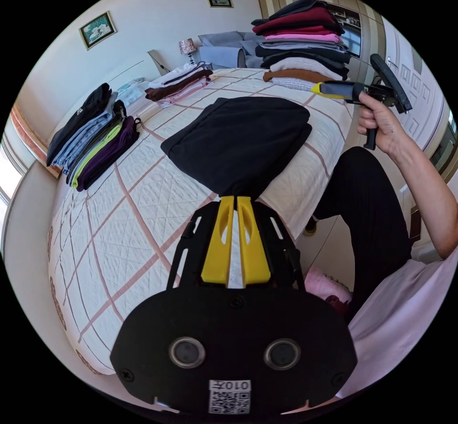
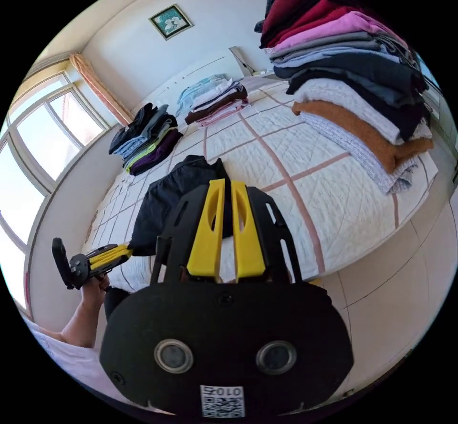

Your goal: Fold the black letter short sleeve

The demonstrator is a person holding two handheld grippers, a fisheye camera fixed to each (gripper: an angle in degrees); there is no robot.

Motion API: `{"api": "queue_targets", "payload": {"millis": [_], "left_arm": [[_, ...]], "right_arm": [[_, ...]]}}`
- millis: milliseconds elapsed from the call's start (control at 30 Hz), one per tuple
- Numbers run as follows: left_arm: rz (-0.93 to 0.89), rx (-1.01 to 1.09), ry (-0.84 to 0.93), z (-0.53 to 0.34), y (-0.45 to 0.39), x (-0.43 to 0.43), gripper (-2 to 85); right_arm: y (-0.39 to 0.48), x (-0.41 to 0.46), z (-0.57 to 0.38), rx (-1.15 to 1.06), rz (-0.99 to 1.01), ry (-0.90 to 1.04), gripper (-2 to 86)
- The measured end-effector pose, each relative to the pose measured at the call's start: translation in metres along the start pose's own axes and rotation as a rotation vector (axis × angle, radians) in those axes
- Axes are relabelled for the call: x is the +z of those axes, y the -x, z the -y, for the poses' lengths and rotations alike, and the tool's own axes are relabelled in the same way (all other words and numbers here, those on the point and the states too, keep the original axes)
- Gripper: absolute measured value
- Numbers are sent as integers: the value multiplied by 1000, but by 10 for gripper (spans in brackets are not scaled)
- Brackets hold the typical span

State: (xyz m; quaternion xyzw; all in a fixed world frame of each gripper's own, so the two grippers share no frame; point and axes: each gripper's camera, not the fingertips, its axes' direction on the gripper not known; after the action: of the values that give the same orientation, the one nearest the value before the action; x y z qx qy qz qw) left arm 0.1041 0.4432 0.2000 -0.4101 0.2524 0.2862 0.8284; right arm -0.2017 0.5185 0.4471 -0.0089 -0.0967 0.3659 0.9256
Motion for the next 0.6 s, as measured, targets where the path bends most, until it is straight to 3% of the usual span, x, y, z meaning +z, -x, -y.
{"api": "queue_targets", "payload": {"millis": [67,133,367,467,600], "left_arm": [[10,23,7,-2,-3,10,-2],[8,53,30,-7,-2,28,-2],[-55,49,5,-30,15,56,-2],[-55,78,-12,-40,15,64,-2],[-31,117,-29,-53,8,76,-2]], "right_arm": [[50,18,25,-177,264,56,60],[100,48,47,-302,381,181,57],[287,201,39,-731,191,662,33],[295,238,22,-694,10,725,23],[293,246,11,-659,8,694,16]]}}
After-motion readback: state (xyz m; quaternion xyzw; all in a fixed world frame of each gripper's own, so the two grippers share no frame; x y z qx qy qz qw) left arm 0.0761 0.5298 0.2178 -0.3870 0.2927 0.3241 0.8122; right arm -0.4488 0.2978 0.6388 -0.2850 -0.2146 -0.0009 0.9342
